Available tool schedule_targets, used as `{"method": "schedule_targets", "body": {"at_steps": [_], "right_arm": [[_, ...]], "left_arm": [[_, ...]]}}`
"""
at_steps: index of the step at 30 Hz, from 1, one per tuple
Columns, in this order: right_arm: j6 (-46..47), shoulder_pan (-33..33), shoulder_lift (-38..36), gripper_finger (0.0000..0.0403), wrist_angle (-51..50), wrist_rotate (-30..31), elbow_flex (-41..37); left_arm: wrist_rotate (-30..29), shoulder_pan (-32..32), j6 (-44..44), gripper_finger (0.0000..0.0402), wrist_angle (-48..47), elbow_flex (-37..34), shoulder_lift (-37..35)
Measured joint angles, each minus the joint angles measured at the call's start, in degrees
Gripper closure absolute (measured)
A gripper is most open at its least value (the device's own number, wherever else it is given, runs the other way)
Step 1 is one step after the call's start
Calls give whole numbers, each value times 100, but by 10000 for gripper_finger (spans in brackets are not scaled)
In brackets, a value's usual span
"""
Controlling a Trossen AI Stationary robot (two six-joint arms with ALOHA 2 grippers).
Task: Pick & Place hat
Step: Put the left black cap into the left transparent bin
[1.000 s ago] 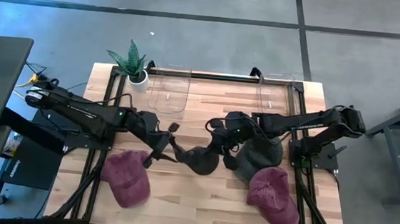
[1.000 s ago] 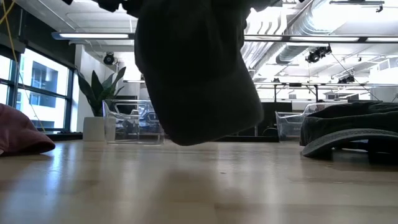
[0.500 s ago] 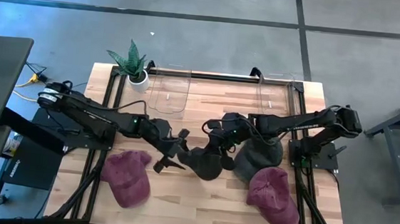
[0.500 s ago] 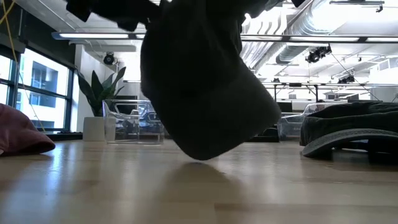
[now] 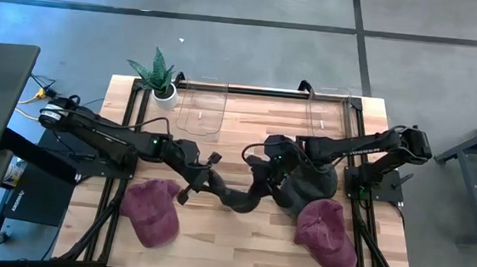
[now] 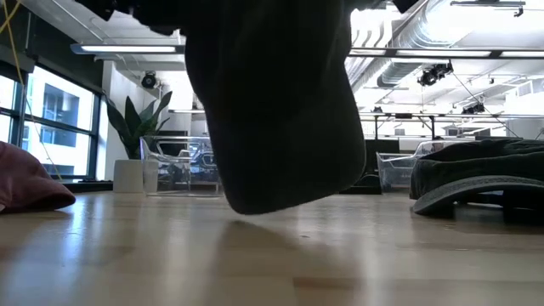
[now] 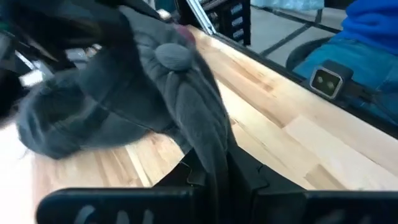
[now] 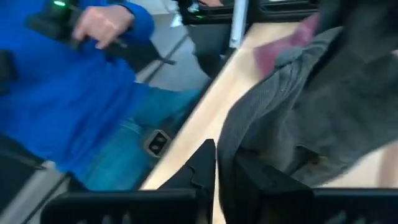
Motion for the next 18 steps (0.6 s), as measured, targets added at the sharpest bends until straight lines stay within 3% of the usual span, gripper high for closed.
{"method": "schedule_targets", "body": {"at_steps": [4, 8, 13, 16, 18], "right_arm": [[424, -93, 0, 331, 291, -490, 0], [466, -208, -4, 261, 697, -458, 0], [-156, -191, -2, 175, 751, 621, 2], [-261, -181, 114, 155, 748, 1128, 11], [-272, -183, 231, 153, 755, 1139, 11]], "left_arm": [[-133, 0, -9, 392, -162, -7, -102], [-197, 0, -15, 397, -168, 4, -113], [-393, 0, -17, 393, -214, 94, -107], [-395, 0, -17, 393, -321, 198, -107], [-399, 0, -17, 393, -407, 269, -109]]}}
